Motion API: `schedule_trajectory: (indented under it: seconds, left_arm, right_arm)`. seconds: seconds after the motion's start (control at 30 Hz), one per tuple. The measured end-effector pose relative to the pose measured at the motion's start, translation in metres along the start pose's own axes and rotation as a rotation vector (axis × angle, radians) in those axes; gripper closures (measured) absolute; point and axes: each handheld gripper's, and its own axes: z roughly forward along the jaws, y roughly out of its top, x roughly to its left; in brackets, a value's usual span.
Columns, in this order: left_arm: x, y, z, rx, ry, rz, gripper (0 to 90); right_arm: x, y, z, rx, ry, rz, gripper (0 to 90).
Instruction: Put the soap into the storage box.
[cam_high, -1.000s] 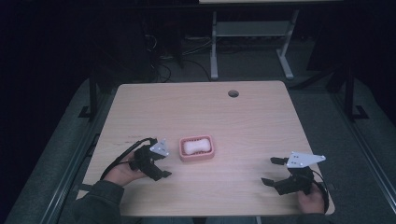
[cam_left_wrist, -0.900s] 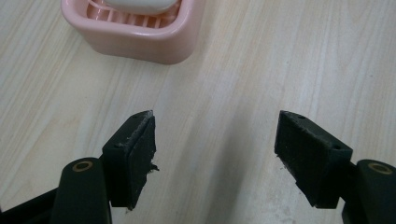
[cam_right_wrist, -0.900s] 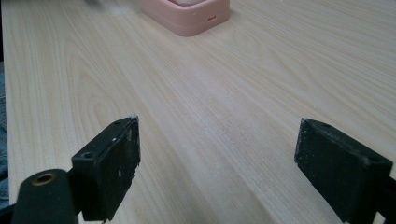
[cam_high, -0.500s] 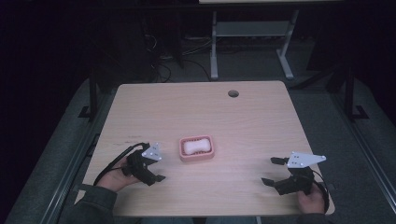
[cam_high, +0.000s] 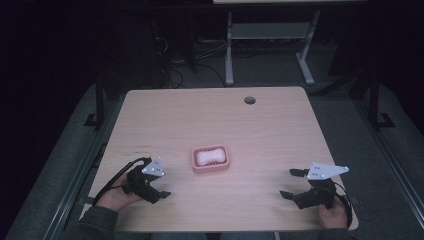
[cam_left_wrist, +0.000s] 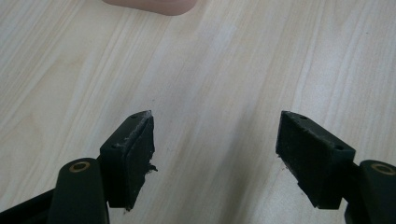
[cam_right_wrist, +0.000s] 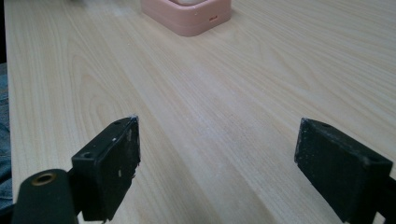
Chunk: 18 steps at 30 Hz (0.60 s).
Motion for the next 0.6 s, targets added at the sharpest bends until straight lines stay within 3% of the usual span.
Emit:
schedule_trajectory:
  seconds: [0.33, 0.6]
  left_arm:
    - [-0.008, -0.014, -0.002, -0.023, 0.03, -0.023, 26.9]
    - [-0.012, -0.016, -0.001, -0.031, 0.023, -0.029, 26.2]
  right_arm:
    - [0.0, 0.0, 0.001, 0.007, 0.006, -0.005, 13.5]
    - [0.0, 0.0, 0.002, 0.005, 0.017, -0.013, 13.5]
